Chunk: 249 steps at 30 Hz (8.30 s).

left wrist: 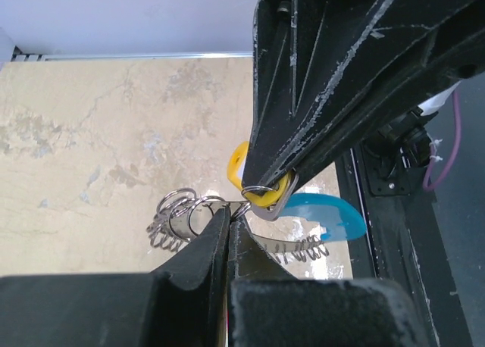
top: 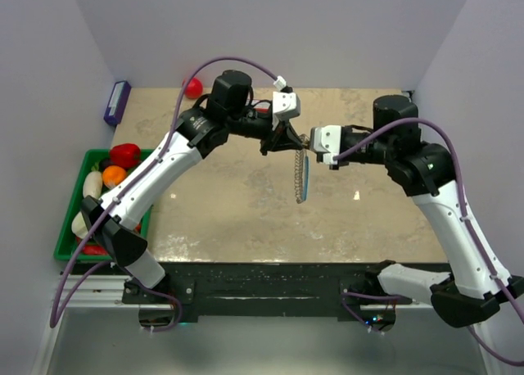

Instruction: Remove the keys from the keyring

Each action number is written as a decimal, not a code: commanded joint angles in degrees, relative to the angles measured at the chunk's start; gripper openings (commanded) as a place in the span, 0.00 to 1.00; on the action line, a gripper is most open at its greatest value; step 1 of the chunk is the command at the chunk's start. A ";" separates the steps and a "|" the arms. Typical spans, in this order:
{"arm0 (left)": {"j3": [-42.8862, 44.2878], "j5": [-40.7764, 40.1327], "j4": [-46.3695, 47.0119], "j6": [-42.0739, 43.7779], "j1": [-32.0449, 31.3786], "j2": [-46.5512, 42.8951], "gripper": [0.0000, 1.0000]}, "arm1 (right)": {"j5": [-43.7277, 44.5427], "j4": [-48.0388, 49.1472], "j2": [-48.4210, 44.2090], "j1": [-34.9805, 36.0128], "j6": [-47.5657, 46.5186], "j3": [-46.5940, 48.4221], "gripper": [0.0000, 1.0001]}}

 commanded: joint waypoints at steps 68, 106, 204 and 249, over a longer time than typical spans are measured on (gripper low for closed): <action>-6.98 -9.55 10.78 -4.17 5.88 -4.47 0.65 | 34.18 7.20 2.10 16.88 16.46 6.07 0.00; -7.87 -6.55 15.09 -11.99 7.11 -5.78 0.86 | 40.34 9.83 5.61 16.27 21.02 10.47 0.00; -5.05 -1.10 15.53 -13.49 7.29 -5.08 0.00 | 42.35 10.27 -9.15 15.12 3.71 -6.93 0.00; -6.90 2.68 16.67 -14.19 7.29 -5.16 0.04 | 35.50 15.03 -3.09 14.68 15.14 -2.72 0.00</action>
